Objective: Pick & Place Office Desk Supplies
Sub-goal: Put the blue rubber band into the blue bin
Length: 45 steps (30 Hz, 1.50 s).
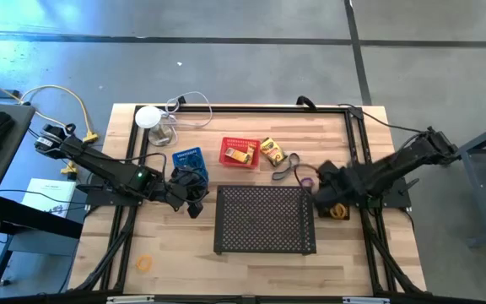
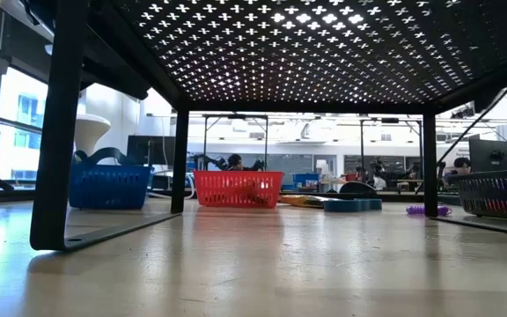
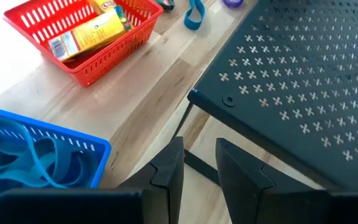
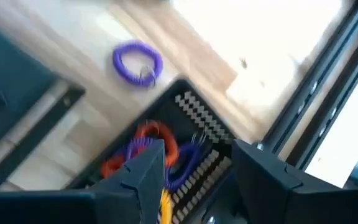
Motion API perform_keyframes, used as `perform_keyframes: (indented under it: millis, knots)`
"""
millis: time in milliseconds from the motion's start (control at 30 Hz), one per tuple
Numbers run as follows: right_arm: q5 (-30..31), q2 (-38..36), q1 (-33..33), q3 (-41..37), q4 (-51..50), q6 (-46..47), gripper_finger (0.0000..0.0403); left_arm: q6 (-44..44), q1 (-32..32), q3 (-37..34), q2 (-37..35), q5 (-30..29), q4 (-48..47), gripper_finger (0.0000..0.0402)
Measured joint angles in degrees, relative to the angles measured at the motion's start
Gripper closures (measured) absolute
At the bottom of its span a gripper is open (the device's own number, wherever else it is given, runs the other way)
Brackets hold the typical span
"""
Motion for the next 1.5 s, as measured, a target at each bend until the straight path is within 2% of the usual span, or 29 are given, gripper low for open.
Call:
perform_keyframes:
  millis: [200,267,433,600,933,1233,1300,1500]
  knots:
    - [3.91,0.00,-13.97,5.06,1.58,-15.93,0.0229,4.98,0.39,0.00,-0.81,-0.17,0.97,0.0311]
    - [3.34,-0.02,-19.68,5.42,4.63,-22.58,0.0229,6.69,0.66,0.00,-0.95,-0.25,1.73,0.0311]
    - [-1.96,0.18,-31.50,3.67,16.31,-38.82,0.0229,9.56,0.92,0.02,-0.59,-2.10,3.01,0.0311]
    - [-10.27,0.79,-39.09,-0.63,27.47,-49.84,0.0229,9.37,0.92,0.02,-0.57,-2.50,4.27,0.0311]
    - [-14.67,0.90,-45.09,-10.09,38.89,-54.22,0.0229,7.99,-0.69,0.02,-0.59,-2.26,11.57,0.0311]
    - [-15.98,0.87,-45.26,-15.07,49.72,-54.56,0.0229,7.86,-2.27,0.02,-0.59,-2.26,14.67,0.0311]
    - [-17.65,0.87,-45.26,-16.08,50.41,-54.56,0.0229,7.86,-2.56,0.02,-0.59,-2.27,14.91,0.0311]
    - [-17.10,0.87,-45.26,-18.25,53.65,-54.03,0.0229,7.88,-2.93,0.02,-0.49,-2.32,14.93,0.0311]
